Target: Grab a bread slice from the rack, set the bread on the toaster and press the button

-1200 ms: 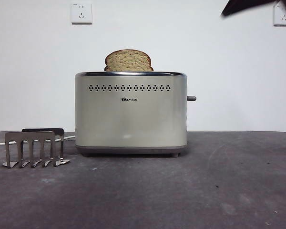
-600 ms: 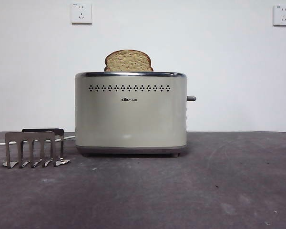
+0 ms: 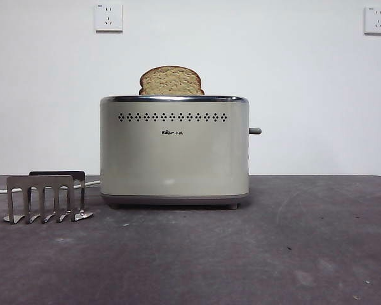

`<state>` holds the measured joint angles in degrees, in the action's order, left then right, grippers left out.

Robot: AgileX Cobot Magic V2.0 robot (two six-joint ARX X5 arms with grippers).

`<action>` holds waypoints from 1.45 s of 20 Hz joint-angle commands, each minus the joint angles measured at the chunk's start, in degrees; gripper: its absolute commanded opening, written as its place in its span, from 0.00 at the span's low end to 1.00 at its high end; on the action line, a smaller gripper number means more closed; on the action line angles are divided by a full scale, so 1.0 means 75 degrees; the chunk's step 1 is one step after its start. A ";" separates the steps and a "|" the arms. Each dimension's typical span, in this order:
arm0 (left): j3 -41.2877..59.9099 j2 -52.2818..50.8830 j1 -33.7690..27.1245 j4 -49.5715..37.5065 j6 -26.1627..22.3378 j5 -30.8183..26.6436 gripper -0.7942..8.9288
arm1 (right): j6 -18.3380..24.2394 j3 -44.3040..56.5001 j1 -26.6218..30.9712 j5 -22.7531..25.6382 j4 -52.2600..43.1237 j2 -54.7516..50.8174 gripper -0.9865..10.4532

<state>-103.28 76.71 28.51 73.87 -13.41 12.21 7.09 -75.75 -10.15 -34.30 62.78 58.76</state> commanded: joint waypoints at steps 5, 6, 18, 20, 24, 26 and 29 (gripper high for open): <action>-0.0006 0.0003 0.0000 -0.0017 0.0017 0.0000 0.08 | 0.0044 0.0038 -0.0006 0.0023 -0.0020 0.0006 0.09; -0.0006 0.0003 0.0000 -0.0017 0.0017 0.0000 0.08 | 0.0044 0.0038 -0.0006 0.0023 -0.0020 0.0006 0.09; 0.0880 -0.1947 -0.1953 -0.3666 -0.0831 0.0015 0.08 | 0.0044 0.0038 -0.0006 0.0023 -0.0020 0.0006 0.09; 0.2276 -0.3069 -0.2900 -0.5310 -0.0592 0.0592 0.08 | 0.0044 0.0038 -0.0006 0.0023 -0.0020 0.0006 0.09; 0.5654 -0.5351 -0.4211 -0.7743 -0.0440 -0.0562 0.08 | 0.0044 0.0038 -0.0006 0.0020 -0.0020 0.0006 0.09; 0.7257 -0.6309 -0.4578 -0.8795 -0.0192 -0.1087 0.08 | 0.0044 0.0038 -0.0006 0.0023 -0.0023 0.0006 0.09; 0.9329 -0.7522 -0.4768 -0.9597 0.0050 -0.1265 0.08 | 0.0044 0.0038 -0.0006 0.0023 -0.0020 0.0006 0.09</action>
<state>-35.33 21.08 -7.01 2.87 -14.31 3.01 7.09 -75.75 -10.15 -34.28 62.78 58.76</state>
